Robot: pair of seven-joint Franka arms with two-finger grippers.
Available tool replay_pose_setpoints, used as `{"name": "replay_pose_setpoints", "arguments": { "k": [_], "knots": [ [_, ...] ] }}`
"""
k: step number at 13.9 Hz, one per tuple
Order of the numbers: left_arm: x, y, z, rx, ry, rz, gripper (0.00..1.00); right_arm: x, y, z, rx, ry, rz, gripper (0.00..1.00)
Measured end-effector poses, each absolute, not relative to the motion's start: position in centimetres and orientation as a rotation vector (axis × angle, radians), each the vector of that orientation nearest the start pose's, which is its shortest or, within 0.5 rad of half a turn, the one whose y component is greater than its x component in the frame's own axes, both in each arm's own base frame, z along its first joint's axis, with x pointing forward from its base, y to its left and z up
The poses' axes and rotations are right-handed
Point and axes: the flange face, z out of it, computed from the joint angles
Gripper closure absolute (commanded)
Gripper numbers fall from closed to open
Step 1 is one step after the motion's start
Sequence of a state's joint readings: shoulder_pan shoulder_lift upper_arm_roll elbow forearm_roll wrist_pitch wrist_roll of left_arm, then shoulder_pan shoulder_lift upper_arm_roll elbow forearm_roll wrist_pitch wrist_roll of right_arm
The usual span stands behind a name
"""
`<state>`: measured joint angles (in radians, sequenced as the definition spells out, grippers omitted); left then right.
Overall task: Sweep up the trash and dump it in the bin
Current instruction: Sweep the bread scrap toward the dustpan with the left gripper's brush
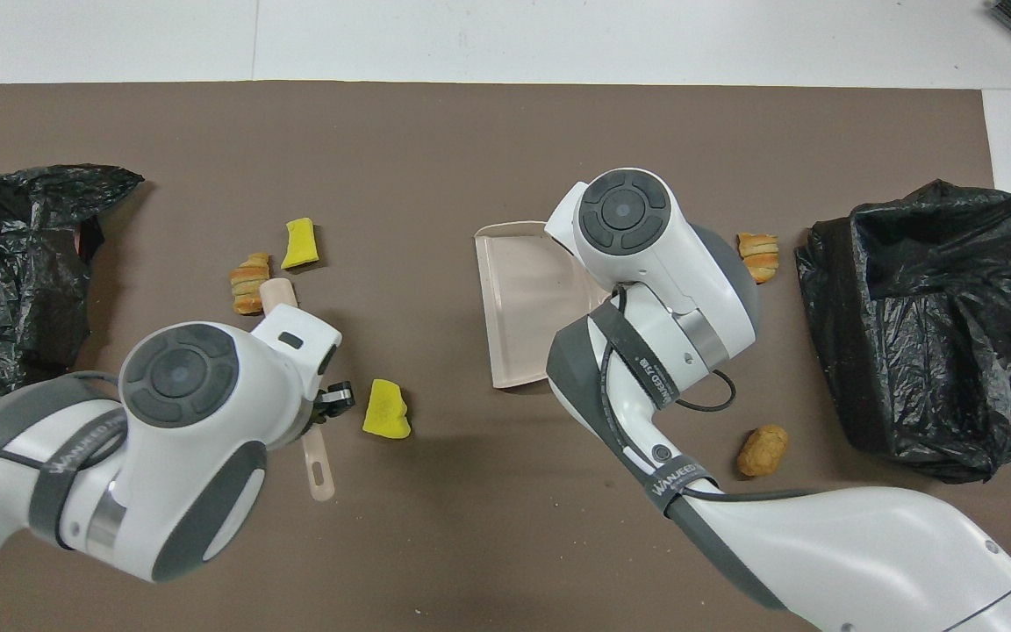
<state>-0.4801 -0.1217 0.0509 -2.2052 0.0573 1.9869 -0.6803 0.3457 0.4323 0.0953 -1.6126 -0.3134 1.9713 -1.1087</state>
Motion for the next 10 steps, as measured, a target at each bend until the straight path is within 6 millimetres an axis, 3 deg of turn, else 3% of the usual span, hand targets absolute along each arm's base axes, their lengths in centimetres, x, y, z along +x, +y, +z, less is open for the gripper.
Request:
{"name": "replay_pose_setpoints", "arguments": {
  "k": [4,10],
  "knots": [
    [47.1,-11.8,42.1,-2.939,-0.395,0.196,1.00,61.5,26.1,37.3,1.958,2.175,-0.214,1.00],
    [44.1,-5.0,41.9,-2.774,-0.609,0.479,1.00,61.5,26.1,37.3,1.957,2.175,-0.214,1.00]
  ]
}}
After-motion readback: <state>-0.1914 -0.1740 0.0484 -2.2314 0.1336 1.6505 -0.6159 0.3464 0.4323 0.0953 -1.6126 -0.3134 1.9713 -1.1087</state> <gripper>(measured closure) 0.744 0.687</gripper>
